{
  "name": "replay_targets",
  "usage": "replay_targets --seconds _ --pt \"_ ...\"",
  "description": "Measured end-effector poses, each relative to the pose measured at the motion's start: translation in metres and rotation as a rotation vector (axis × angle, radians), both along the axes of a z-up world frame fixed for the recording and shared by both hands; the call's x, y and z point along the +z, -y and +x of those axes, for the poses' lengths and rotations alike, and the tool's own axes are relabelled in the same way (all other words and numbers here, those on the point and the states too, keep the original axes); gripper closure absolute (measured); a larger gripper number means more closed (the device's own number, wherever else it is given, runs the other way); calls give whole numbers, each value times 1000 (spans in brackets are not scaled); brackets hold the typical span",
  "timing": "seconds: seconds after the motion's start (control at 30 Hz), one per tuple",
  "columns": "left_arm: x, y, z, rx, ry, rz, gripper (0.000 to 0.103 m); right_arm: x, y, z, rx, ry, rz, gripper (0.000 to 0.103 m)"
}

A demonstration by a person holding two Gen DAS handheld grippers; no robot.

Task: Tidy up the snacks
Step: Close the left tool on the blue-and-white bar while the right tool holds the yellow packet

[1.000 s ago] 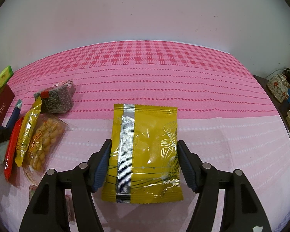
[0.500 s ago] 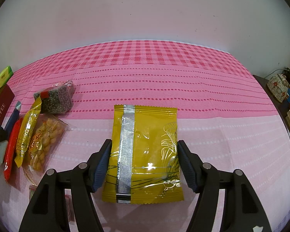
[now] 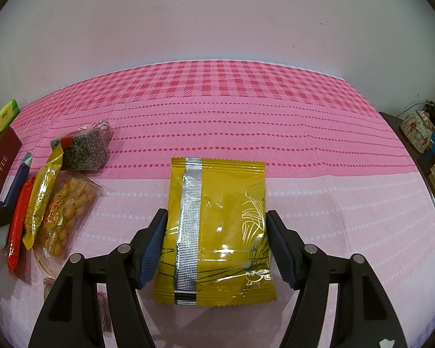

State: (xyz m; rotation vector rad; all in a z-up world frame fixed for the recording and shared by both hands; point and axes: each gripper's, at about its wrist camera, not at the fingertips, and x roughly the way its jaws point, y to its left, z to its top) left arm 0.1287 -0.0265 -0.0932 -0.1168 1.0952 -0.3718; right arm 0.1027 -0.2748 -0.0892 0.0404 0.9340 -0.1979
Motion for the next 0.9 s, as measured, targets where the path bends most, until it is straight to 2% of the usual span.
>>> replay_targets --seconds 0.2,0.33,0.57,0.7,0.9 --pt "-1 -3 -3 -21 13 -22 51 0 2 0 -5 -1 3 38" --pt "-4 -3 4 -21 -13 -51 50 0 2 -1 -5 -1 4 38" --pt "-3 -3 3 -28 -14 -44 52 0 4 -1 -6 -2 5 37" --pt "0 0 -3 -28 11 5 52 0 4 -1 -6 -2 5 37" --pt "14 -2 -9 -29 36 -2 52 0 4 -1 -6 -2 6 37"
